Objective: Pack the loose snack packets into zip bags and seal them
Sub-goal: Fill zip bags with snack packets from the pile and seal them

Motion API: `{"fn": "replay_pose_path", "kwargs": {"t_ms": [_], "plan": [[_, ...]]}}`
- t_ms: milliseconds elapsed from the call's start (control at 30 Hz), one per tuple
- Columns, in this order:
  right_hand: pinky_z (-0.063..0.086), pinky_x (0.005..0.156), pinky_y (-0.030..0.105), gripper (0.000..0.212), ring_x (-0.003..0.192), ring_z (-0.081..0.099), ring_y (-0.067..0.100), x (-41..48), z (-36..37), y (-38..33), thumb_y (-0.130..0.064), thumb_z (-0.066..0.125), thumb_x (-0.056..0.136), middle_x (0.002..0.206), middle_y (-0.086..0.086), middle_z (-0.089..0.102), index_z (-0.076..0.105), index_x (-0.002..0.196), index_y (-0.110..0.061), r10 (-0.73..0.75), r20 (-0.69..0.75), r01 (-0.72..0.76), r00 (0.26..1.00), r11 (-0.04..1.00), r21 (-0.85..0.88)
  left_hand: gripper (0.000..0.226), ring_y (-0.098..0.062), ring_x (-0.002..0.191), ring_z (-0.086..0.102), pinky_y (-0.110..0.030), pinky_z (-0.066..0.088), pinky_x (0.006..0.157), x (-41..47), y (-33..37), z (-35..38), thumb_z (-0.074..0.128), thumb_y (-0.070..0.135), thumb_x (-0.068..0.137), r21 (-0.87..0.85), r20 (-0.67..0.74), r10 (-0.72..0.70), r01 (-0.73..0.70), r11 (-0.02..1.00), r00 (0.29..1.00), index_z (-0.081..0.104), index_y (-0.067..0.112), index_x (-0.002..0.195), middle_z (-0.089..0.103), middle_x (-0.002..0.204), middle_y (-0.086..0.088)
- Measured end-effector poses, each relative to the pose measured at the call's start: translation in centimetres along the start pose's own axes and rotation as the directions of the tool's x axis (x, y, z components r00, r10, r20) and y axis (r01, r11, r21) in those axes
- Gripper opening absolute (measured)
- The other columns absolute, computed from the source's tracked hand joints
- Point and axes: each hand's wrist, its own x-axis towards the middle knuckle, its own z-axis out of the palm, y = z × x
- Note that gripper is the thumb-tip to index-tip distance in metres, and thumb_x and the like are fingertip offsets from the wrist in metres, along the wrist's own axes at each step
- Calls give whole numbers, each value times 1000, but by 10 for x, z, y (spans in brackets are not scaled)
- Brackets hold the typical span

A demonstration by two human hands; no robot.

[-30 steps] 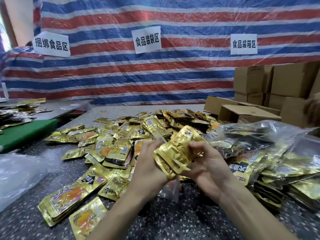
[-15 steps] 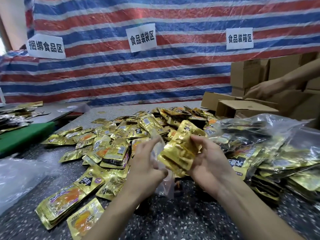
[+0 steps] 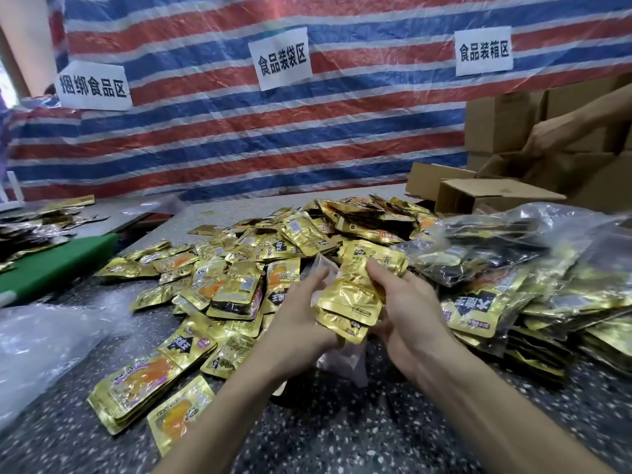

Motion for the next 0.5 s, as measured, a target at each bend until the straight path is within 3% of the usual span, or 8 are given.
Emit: {"fn": "replay_pose_path", "kwargs": {"t_ms": [67,133,233,300,367,433,500], "plan": [[63,69,46,18,80,76,25,3,-3,0,-23,69,94,91,6,78,67,108,-11,-88,-86,82,992,995,-64,91,-8,99,65,-21,54,73,1,-1,-2,74,4,57,-69,14,11,-10,998,1000,49,53,129,51,134,13],[59,86,55,16,92,73,28,4,-6,-1,-29,73,92,97,4,77,69,103,-17,-241,-144,209,960,955,-209,89,-4,79,67,-24,56,67,2,-3,-3,74,-10,68,-144,22,-3,6,990,1000,47,36,140,63,119,19],[59,84,45,18,87,72,13,-2,-7,-5,-34,79,85,92,-6,76,71,97,-23,-488,-61,421,871,802,-423,78,-12,60,65,-24,54,62,2,-3,-1,68,-14,76,-145,-18,-31,28,989,999,47,20,143,69,94,-3],[58,74,30,19,79,69,4,-7,-7,-6,-34,83,80,86,-11,74,71,93,-27,-562,78,514,824,681,-522,70,-15,57,66,-22,53,54,2,2,0,66,-13,78,-161,-61,-53,43,986,997,49,13,141,66,104,1],[56,70,23,27,78,69,3,-9,-7,-8,-32,88,73,84,-10,74,71,93,-26,-530,189,525,827,606,-597,63,-14,56,65,-25,51,48,1,7,-2,64,-10,80,-156,-103,-85,68,985,991,53,10,139,62,120,-1],[59,76,30,36,81,72,8,-9,-8,-15,-27,93,65,86,-7,76,73,94,-23,-411,241,459,879,590,-664,54,-9,55,64,-26,50,45,-1,12,-7,65,-6,82,-110,-165,-88,71,991,982,59,11,133,62,127,-9],[60,82,38,36,80,74,10,-11,-11,-25,-16,95,61,84,-5,78,75,90,-20,-295,276,404,915,632,-662,45,-18,69,71,-40,56,52,-2,14,-13,65,-1,85,-36,-235,-70,64,997,969,64,14,127,64,121,-18]]}}
